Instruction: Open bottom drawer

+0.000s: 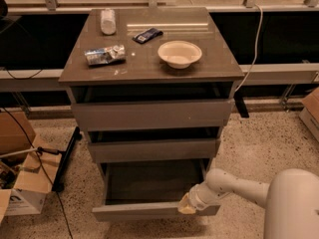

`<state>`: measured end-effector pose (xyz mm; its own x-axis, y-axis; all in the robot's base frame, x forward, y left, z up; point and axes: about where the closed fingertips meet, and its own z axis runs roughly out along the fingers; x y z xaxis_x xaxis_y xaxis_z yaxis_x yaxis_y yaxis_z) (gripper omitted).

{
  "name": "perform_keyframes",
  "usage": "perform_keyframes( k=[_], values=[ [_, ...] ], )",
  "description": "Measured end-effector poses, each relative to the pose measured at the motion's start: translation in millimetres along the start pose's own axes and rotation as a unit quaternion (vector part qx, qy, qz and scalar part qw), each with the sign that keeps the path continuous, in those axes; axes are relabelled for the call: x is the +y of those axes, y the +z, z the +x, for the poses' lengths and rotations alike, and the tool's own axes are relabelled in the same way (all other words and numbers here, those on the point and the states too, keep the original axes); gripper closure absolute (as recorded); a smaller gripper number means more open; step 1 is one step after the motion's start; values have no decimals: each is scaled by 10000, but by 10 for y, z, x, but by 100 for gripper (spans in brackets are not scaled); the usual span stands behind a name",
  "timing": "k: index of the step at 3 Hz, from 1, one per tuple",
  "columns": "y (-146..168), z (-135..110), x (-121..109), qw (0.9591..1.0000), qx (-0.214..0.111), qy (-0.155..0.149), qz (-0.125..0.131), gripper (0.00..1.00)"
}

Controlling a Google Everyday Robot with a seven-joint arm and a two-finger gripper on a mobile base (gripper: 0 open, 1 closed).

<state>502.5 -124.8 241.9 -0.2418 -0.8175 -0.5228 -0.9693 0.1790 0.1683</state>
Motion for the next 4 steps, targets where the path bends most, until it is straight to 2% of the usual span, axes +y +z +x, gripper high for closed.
perform_keyframes(
  k=[1, 2, 3, 4],
  values=[
    [154, -24, 113, 9993, 94, -165, -325, 58],
    [137, -38, 129, 9994, 6, -199, -298, 35],
    [28, -54, 115, 9996, -142, -208, -126, 11],
    [-8, -43, 60, 9996, -233, -161, -48, 0]
  ],
)
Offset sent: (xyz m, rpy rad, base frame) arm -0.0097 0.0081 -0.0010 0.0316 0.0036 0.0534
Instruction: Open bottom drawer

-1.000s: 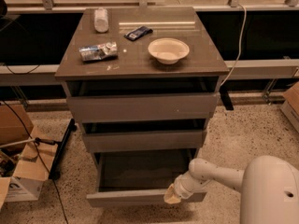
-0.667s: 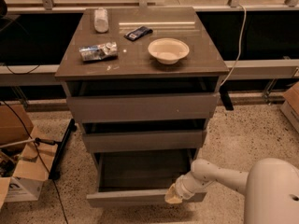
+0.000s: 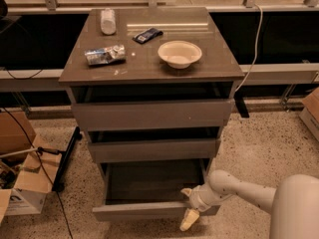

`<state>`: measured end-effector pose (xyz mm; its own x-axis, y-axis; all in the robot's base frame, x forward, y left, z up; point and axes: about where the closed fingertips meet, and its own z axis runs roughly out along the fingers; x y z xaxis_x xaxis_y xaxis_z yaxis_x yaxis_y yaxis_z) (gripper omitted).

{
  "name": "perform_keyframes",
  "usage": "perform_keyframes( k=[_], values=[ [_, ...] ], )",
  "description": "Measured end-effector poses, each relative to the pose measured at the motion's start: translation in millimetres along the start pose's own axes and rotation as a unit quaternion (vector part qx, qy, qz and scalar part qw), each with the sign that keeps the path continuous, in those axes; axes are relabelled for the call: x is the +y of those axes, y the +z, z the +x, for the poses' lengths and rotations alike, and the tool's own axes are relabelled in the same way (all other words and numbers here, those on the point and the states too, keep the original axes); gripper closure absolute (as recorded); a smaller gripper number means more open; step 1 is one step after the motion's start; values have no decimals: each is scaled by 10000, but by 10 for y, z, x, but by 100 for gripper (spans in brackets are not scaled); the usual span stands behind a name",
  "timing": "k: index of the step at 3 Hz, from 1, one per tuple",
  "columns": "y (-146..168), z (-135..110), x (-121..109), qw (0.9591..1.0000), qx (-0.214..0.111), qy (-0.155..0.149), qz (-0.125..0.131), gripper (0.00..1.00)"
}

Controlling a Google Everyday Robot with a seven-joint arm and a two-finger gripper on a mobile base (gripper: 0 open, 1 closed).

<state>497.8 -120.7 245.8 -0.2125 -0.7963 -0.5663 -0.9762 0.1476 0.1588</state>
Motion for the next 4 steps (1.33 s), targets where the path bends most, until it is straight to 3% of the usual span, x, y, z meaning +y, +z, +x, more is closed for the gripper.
perform_keyframes(
  k=[1, 2, 3, 4],
  values=[
    [132, 64, -58, 9997, -43, 136, -209, 0],
    [431, 323, -96, 9966, 130, 488, -652, 27],
    [501, 525, -57, 9937, 229, 751, -800, 49],
    [498, 525, -56, 9937, 229, 754, -799, 73]
  ],
)
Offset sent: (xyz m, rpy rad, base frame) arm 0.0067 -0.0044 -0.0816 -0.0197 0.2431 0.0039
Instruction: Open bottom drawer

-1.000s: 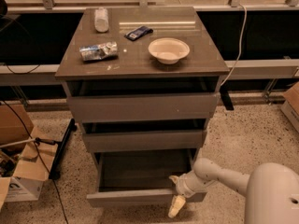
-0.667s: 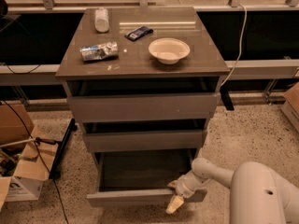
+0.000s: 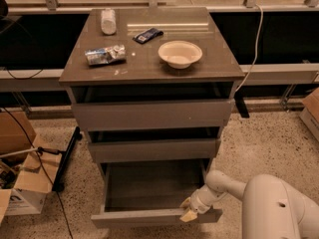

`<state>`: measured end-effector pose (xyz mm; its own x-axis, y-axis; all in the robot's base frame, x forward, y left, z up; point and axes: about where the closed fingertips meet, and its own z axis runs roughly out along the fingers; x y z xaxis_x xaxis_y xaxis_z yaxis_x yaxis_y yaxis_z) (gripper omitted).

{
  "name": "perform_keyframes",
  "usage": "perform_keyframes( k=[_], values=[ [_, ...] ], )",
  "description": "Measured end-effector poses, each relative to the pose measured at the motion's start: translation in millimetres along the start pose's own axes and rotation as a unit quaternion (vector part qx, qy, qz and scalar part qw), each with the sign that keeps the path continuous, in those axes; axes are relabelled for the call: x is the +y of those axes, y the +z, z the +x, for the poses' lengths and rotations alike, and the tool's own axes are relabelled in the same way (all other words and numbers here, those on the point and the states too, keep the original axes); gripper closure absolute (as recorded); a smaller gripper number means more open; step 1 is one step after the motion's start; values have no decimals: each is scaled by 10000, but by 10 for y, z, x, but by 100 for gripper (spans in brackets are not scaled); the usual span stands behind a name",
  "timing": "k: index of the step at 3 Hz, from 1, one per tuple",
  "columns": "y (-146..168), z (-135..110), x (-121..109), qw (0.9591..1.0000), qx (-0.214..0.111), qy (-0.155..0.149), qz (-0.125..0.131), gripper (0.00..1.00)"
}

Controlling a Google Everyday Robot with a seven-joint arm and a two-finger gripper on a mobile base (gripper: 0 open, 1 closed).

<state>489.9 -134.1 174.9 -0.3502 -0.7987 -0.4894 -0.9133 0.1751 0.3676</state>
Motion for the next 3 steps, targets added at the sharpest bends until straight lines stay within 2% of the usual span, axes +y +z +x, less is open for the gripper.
perform_keyframes(
  k=[1, 2, 3],
  values=[
    [11, 236, 94, 9992, -1, 387, 41, 69],
    [23, 218, 95, 9992, -1, 392, 41, 46],
    [72, 399, 174, 9973, -48, 735, 45, 23]
  ],
)
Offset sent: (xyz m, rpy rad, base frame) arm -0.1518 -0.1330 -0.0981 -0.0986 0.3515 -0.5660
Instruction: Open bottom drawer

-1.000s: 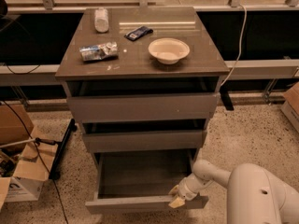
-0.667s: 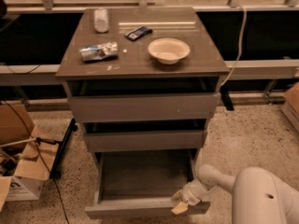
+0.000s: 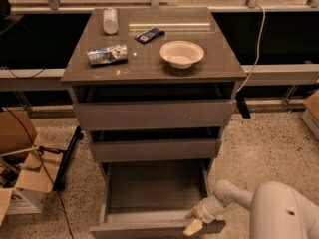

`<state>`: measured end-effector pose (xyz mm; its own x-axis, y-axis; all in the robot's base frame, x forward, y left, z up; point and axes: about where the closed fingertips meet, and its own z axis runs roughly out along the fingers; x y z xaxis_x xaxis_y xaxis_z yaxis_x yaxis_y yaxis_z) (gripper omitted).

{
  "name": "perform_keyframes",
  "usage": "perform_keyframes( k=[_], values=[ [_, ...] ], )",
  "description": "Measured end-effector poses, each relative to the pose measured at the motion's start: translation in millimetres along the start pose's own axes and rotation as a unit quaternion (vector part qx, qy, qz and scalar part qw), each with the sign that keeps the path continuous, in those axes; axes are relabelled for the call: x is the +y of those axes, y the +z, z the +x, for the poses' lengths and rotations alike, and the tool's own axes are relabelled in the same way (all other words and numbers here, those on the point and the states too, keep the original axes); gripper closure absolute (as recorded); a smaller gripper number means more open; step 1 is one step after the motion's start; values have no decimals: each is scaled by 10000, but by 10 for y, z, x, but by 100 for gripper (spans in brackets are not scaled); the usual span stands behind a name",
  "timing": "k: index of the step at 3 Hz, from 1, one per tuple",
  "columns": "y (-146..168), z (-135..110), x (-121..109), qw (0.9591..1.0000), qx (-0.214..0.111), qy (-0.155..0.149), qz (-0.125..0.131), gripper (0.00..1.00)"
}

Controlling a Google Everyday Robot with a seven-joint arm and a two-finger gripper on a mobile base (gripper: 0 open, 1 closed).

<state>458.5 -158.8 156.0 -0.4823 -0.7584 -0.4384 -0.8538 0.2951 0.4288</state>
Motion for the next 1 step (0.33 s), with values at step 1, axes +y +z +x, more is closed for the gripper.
perform_keyframes(
  k=[1],
  values=[
    [5, -24, 7, 10000, 0, 0, 0, 1]
  ],
)
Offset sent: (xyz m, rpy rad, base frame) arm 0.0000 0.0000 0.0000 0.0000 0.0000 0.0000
